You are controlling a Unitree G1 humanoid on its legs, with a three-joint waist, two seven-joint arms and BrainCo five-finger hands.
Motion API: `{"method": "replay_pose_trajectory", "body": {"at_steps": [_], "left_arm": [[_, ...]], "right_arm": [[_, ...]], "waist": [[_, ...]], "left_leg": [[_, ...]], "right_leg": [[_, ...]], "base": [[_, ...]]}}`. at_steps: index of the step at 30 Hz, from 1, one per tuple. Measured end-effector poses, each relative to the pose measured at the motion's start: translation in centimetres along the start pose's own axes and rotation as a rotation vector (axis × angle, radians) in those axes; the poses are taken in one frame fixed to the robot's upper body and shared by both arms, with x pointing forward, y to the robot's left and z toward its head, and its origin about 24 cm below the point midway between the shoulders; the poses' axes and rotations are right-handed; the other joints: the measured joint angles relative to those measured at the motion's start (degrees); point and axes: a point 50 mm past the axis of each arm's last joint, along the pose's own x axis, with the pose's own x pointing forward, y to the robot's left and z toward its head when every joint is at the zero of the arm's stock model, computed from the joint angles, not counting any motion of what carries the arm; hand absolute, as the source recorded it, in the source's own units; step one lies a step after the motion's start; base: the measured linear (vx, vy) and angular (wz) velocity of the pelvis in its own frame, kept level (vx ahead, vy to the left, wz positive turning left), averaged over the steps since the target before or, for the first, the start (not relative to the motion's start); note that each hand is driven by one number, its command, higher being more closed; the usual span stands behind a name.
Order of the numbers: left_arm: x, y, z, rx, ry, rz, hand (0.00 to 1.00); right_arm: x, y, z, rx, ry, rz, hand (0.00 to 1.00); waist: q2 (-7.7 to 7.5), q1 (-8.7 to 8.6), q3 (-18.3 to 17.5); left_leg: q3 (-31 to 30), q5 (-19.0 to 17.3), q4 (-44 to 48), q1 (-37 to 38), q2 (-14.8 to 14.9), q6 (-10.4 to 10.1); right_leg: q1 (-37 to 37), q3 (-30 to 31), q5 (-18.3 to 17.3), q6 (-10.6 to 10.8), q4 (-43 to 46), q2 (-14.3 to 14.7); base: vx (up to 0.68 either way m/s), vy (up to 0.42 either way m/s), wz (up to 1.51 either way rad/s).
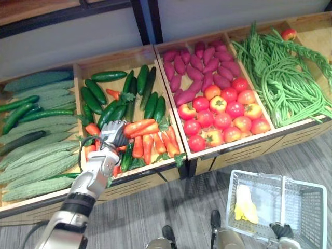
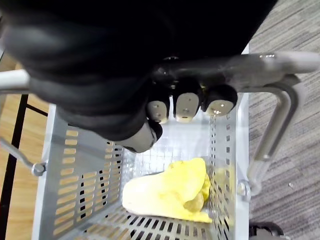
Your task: Pick vegetable in the basket
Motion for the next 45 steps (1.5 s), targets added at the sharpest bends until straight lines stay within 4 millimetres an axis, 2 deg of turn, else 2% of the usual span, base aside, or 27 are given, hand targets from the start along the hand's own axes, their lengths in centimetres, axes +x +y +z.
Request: {"method": "replay_pose_trajectory", "body": {"at_steps": [3,5,9,11,13,14,16,17,19,25,30,34,37,41,45], "left_arm": [[-0.6,0.5,0.9,-0.006,-0.076,0.009,1.00],[-0.9,0.8,1.4,-0.004,-0.122,0.011,1.00],[-1.5,1.0,2.3,-0.013,-0.178,0.009,1.00],[-1.9,1.1,3.2,-0.022,-0.229,0.003,1.00],[-2.3,1.3,5.0,-0.056,-0.332,-0.010,1.00],[-2.4,1.4,5.4,-0.060,-0.360,-0.016,1.00],[-3.0,1.8,7.3,-0.091,-0.471,-0.025,1.00],[-3.2,1.9,7.8,-0.117,-0.499,-0.033,1.00],[-4.1,2.1,9.8,-0.197,-0.622,-0.085,1.00],[-5.4,1.0,14.7,-0.273,-0.873,-0.233,1.00],[-6.0,-0.2,16.8,-0.290,-0.965,-0.321,1.00],[-6.6,-2.3,19.0,-0.326,-1.013,-0.420,1.00],[-7.2,-3.4,20.3,-0.352,-1.040,-0.479,1.00],[-8.3,-4.9,21.6,-0.374,-1.066,-0.556,1.00],[-9.1,-6.5,22.8,-0.395,-1.067,-0.635,1.00]], "right_arm": [[0.4,-2.6,0.2,-0.054,0.000,-0.061,1.00],[0.6,-4.3,0.4,-0.150,0.002,-0.087,1.00],[1.1,-6.0,2.3,-0.241,-0.045,-0.086,1.00],[1.4,-6.6,4.1,-0.322,-0.099,-0.075,1.00],[1.5,-7.5,7.1,-0.465,-0.203,-0.061,1.00],[1.4,-7.6,7.9,-0.503,-0.230,-0.057,1.00],[0.9,-8.1,11.0,-0.642,-0.351,-0.033,1.00],[0.7,-8.2,11.8,-0.669,-0.381,-0.024,1.00],[-0.2,-7.7,14.3,-0.777,-0.499,0.016,1.00],[-2.1,-4.5,16.5,-0.970,-0.665,0.192,1.00],[-3.7,-1.6,16.9,-1.033,-0.768,0.347,1.00],[-5.0,0.7,16.4,-1.093,-0.817,0.500,1.00],[-5.4,1.2,17.2,-1.117,-0.847,0.528,1.00],[-5.9,1.6,17.1,-1.178,-0.846,0.583,1.00],[-6.2,1.8,17.7,-1.146,-0.839,0.615,1.00]], "waist": [[0.23,-0.12,-1.1],[0.13,-0.12,-2.3],[0.15,-0.29,-2.7],[0.00,-0.24,-3.0],[-0.05,-0.45,-3.3],[-0.09,-0.50,-3.3],[-0.15,-1.61,-3.7],[-0.21,-1.80,-3.8],[-0.39,-1.88,-4.4],[-1.33,-2.19,-6.4],[-1.22,-3.21,-6.9],[-1.21,-3.42,-6.9],[-1.19,-3.43,-6.9],[-1.39,-3.60,-7.2],[-1.56,-4.63,-7.3]], "left_leg": [[0.4,0.0,-1.0,1.7,-0.6,0.0],[1.4,0.0,-1.4,2.7,-0.7,0.0],[5.4,-0.7,-2.0,5.2,-1.0,0.4],[8.5,-1.6,-1.8,6.5,-0.9,0.3],[12.7,-2.8,-1.5,8.0,-1.2,0.2],[13.7,-3.2,-1.2,8.4,-1.2,0.1],[17.5,-4.9,0.1,9.8,-1.0,-0.1],[18.6,-5.3,0.5,10.2,-0.9,-0.2],[23.0,-7.3,2.8,11.1,-0.1,-0.7],[28.6,-11.2,8.6,12.0,2.6,-1.6],[30.6,-12.7,11.3,12.0,3.9,-2.0],[31.9,-14.0,13.7,12.0,5.0,-2.1],[33.0,-14.9,15.0,12.0,5.3,-2.0],[33.4,-15.2,15.4,12.0,5.3,-2.0],[33.4,-15.4,15.5,11.9,5.3,-2.0]], "right_leg": [[1.1,0.5,0.1,0.1,-0.4,0.0],[1.7,1.8,0.7,0.2,-1.4,0.3],[1.7,6.5,2.2,0.4,-2.3,1.1],[1.7,10.0,3.3,0.7,-3.2,1.7],[1.7,14.5,4.6,1.3,-4.2,2.4],[1.7,15.5,4.8,1.5,-4.3,2.6],[1.7,19.2,5.2,2.0,-4.3,3.1],[1.7,20.2,5.3,2.2,-4.3,3.6],[1.6,24.1,5.7,2.6,-4.3,4.6],[1.3,28.3,6.2,2.7,-3.8,6.8],[0.6,29.4,6.2,2.7,-2.9,7.7],[0.5,30.3,6.1,2.7,-2.1,8.4],[-0.1,31.1,6.1,2.7,-1.8,8.5],[-0.1,31.5,6.1,2.7,-1.7,8.6],[-0.2,31.4,6.1,2.7,-1.7,8.5]], "base": [[0.03,0.026,-0.08],[0.01,0.022,-0.28],[-0.03,0.015,-0.67],[-0.06,0.003,-0.86],[-0.08,0.003,-0.93],[-0.07,0.005,-0.94],[-0.05,-0.002,-0.85],[-0.03,-0.006,-0.90],[-0.02,-0.009,-0.92],[0.04,-0.013,-0.47],[0.05,0.013,-0.19],[0.01,0.019,-0.14],[0.01,0.031,-0.16],[0.02,0.042,-0.07],[0.06,0.049,0.00]]}}
